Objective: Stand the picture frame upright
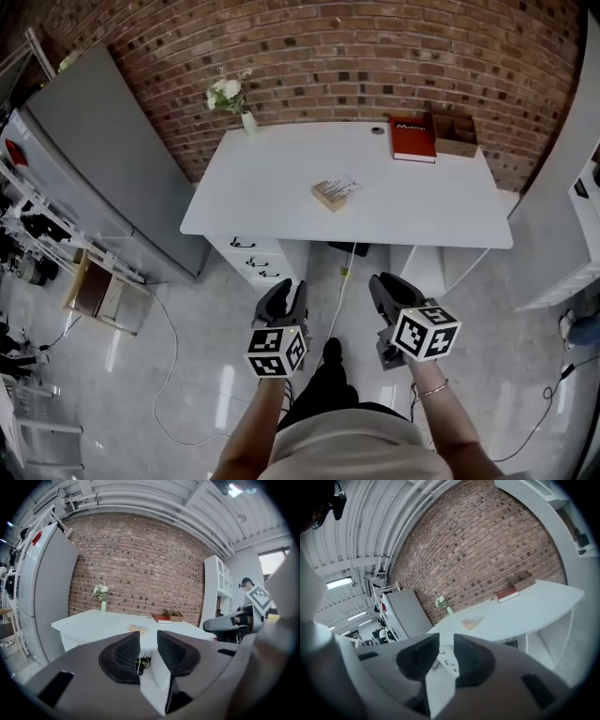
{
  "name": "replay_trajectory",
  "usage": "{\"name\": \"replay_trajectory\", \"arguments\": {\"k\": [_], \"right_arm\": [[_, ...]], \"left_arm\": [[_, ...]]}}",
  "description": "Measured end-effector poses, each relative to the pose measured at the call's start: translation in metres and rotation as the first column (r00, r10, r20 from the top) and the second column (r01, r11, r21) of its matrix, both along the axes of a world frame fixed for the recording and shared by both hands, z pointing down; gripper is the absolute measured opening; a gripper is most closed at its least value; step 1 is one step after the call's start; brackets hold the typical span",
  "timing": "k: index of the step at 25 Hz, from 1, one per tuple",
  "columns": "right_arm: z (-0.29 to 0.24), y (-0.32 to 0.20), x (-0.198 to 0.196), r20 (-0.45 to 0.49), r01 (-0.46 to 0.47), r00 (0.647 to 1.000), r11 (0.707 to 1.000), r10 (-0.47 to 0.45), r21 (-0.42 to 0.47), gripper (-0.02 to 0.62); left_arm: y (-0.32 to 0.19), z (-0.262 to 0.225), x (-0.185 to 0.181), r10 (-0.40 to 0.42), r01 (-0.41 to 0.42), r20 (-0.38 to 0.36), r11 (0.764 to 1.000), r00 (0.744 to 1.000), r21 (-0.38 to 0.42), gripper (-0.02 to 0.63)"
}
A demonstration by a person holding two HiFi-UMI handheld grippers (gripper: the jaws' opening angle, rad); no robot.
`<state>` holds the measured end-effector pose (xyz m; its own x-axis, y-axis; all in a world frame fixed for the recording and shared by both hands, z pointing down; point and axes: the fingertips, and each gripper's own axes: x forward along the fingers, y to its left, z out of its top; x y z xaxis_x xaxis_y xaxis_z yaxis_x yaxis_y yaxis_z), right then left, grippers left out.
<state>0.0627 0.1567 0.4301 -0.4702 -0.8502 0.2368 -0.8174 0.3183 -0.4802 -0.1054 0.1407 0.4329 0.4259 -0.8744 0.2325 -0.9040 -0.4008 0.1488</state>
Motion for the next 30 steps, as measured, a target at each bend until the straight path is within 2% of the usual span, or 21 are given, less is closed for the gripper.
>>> {"name": "replay_trajectory", "arguments": {"k": [11,21,30], "right_arm": [[0.003,-0.103,-0.005,0.02,-0.032,0.999,0.999,0.032,-0.03,0.078],[0.003,-0.175,-0.013,-0.083,-0.04,0.996,0.999,0.038,-0.023,0.078],[0.02,-0.214,-0.01,0.018,-0.093,0.995,0.99,0.095,-0.102,0.078]], "left_arm": [[-0.107,0.003,-0.006,0.016,-0.016,-0.029,1.0,0.999,-0.003,0.101],[-0.187,0.006,-0.007,0.053,-0.053,-0.039,0.998,0.998,-0.017,0.101],[-0.233,0.012,-0.001,0.108,-0.109,-0.037,0.994,0.993,-0.027,0.101]]}}
